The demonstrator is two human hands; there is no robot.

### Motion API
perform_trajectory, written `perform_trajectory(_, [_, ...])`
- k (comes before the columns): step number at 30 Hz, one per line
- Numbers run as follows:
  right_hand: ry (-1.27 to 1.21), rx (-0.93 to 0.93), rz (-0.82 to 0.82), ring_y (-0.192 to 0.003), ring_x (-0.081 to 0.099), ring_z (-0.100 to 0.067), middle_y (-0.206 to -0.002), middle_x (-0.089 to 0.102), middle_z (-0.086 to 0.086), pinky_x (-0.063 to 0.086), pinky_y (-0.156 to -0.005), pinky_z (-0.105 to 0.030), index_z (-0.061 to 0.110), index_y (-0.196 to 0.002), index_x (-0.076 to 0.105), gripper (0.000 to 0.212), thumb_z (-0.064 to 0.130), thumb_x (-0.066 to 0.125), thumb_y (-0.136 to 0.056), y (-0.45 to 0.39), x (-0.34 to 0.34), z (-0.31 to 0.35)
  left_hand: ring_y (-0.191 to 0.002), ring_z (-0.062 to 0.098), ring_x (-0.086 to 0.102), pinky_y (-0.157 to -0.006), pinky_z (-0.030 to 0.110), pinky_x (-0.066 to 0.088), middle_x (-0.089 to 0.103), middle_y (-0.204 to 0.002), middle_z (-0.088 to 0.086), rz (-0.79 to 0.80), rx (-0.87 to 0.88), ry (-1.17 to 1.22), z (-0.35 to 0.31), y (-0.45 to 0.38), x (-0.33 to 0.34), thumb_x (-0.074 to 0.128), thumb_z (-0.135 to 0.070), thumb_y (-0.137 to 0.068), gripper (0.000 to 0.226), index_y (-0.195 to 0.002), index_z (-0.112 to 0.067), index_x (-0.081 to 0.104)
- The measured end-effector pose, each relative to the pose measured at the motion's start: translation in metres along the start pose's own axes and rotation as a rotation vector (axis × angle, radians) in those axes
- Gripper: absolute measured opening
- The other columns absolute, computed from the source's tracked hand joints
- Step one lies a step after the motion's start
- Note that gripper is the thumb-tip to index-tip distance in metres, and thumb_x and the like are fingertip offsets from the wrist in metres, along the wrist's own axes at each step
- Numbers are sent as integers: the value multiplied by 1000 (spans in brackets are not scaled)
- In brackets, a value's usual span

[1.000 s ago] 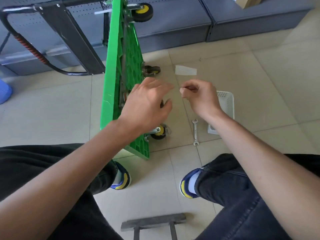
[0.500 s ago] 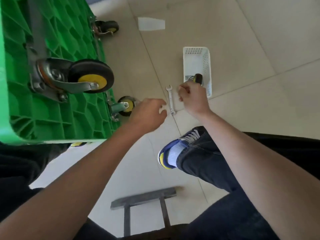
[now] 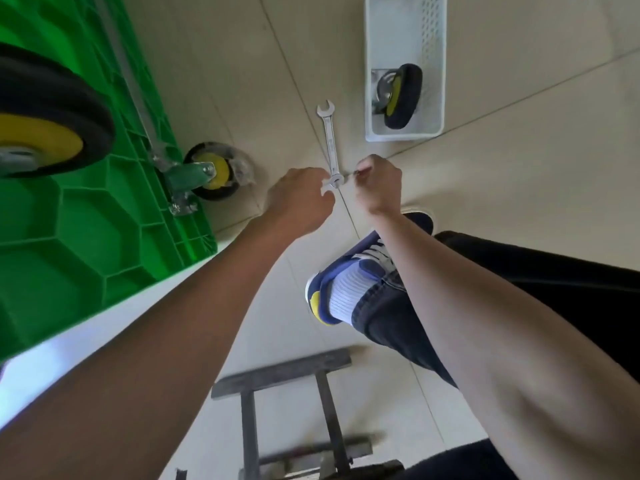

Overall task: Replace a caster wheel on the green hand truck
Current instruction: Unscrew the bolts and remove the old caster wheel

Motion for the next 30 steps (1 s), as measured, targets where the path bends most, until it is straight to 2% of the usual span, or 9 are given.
perform_trajectory(3, [39, -19, -24, -98, 66, -27, -102, 73, -12, 44, -81, -24, 5, -101, 72, 17, 3, 57, -94, -7, 10, -3, -117, 29, 58, -89, 34, 46, 66, -124, 2, 1, -12, -5, 1, -15, 4, 54, -30, -96, 31, -124, -26, 65])
perform_trajectory(5, [49, -39, -35, -96, 63, -29, -101, 70, -14, 42, -78, -25, 4, -98, 70, 18, 0, 54, -92, -9, 14, -7, -116, 30, 57, -92, 35, 47, 64, -124, 3, 13, -19, 2, 1, -22, 8, 53, -31, -95, 30, -122, -24, 66])
perform_trajectory(8, [133, -94, -20, -95, 59, -29, -104, 65, -16, 33, -74, -23, 0, -100, 70, 22, -1, 50, -92, -11, 18, -10, -118, 30, 56, -96, 36, 46, 62, -127, 4, 19, -38, 18, 4, -29, 10, 53, -33, -95, 32, -125, -28, 64])
perform_trajectory(14, [156, -129, 0, -98, 59, -32, -108, 63, -20, 33, -77, -22, -2, -107, 68, 21, -3, 53, -92, -12, 21, -11, -122, 27, 54, -100, 36, 45, 62, -132, 2, 17, -81, 70, 14, -31, 12, 53, -36, -94, 40, -132, -31, 61])
perform_trajectory(18, [134, -105, -19, -100, 60, -32, -110, 63, -20, 40, -78, -27, -1, -110, 67, 31, -9, 45, -90, 0, 9, -9, -122, 23, 52, -99, 33, 43, 63, -129, -2, -23, -97, 107, 16, -21, 6, 52, -36, -94, 38, -130, -32, 62])
perform_trajectory(22, [128, -112, -28, -107, 62, -30, -114, 66, -16, 50, -88, -36, 3, -114, 68, 38, -9, 42, -89, 18, -8, -1, -120, 23, 53, -97, 32, 45, 63, -127, 0, -75, -69, 133, 11, -3, -8, 52, -34, -95, 36, -129, -31, 64])
perform_trajectory(27, [90, -136, -69, -106, 65, -25, -113, 70, -12, 50, -89, -28, 5, -116, 69, 34, -5, 47, -93, 43, -37, 17, -115, 23, 60, -100, 38, 50, 66, -126, 1, -121, -16, 129, 4, 30, -33, 53, -32, -94, 36, -128, -29, 64])
perform_trajectory(30, [60, -174, -80, -108, 66, -24, -114, 71, -12, 53, -94, -31, 5, -117, 70, 34, -4, 47, -94, 61, -57, 33, -113, 21, 62, -98, 40, 52, 69, -120, -1, -186, 23, 155, -5, 56, -52, 53, -29, -93, 35, -126, -27, 67])
Point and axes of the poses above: each hand's wrist, its own y-axis away from the middle knuckle, its own x-axis out of the palm, z = x × y, the point moved 6 cm from there along -y, towards the middle knuckle
